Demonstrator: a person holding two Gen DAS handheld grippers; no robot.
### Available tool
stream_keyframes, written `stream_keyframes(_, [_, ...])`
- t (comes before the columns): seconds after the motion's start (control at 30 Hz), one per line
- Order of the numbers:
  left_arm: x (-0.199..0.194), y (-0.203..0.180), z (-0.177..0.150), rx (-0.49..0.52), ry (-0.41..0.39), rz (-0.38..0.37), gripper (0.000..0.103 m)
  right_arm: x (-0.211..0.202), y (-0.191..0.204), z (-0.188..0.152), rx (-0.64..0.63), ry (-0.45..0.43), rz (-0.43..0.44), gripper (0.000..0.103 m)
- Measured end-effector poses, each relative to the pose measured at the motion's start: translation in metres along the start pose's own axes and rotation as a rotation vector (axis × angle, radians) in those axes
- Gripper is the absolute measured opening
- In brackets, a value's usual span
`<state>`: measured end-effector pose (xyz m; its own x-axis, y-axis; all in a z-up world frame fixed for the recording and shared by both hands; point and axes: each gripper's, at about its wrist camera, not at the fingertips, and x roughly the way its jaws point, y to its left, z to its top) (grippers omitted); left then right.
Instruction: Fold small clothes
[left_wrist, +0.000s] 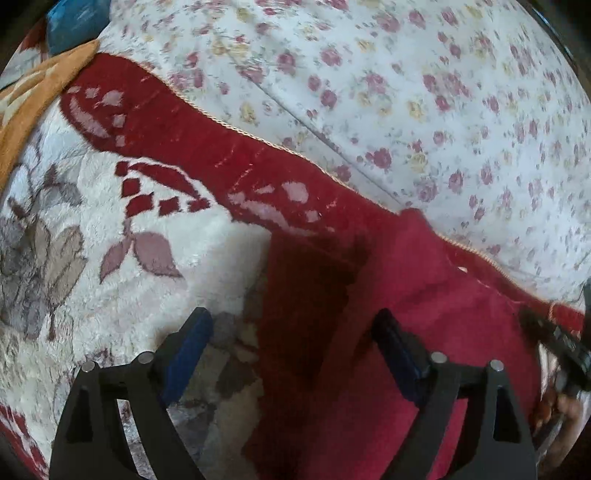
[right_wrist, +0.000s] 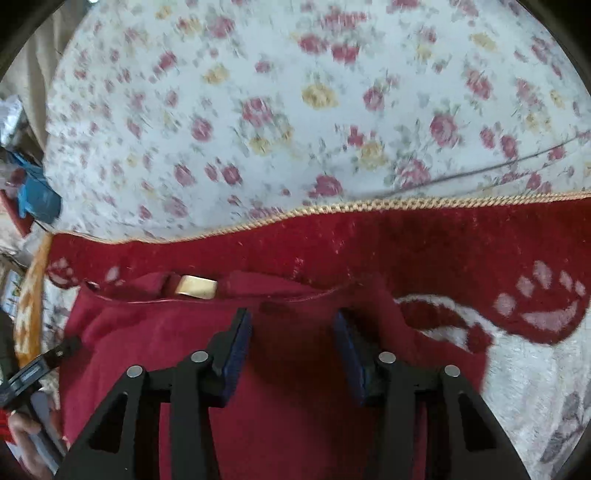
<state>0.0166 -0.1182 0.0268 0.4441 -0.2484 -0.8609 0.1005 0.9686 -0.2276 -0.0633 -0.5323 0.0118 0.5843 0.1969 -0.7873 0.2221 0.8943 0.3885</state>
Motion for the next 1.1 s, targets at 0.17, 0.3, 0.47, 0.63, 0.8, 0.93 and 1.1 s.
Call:
stream_keyframes(0.17, [-0.03,0.002,-0.004,0.007,-0.028,-0.051,0.088,-0.079,-0.003,-0.037,-0.024,-0.041,0.046,0.072])
stream_keyframes(0.3, [-0.06,-0.005,-0.023,0.106,-0.069,-0.092,0.088,-0.113,-0.005,-0.081,-0.063,-0.051,0.015,0.072])
stream_keyframes(0.47, [-0.076,-0.005,-0.05,0.19,-0.065,-0.096,0.088,-0.103,0.007,-0.13,-0.115,0.023,0.01,0.054])
stream_keyframes(0.63, [-0.076,0.016,-0.067,0.143,0.002,-0.114,0.088,-0.097,0.011,-0.142,-0.164,0.043,-0.029,0.011])
stream_keyframes(0.8, [-0.082,0.026,-0.086,0.197,0.012,-0.113,0.088,-0.124,-0.011,-0.132,-0.12,-0.016,-0.031,0.008])
stream_keyframes(0.93, [-0.078,0.021,-0.097,0.251,0.045,-0.157,0.088,-0.11,-0.011,-0.141,-0.108,0.03,-0.013,0.009])
stream_keyframes(1.1, [-0.068,0.007,-0.108,0.336,0.076,-0.161,0.086,-0.113,-0.016,-0.146,-0.018,-0.003,0.049,0.062])
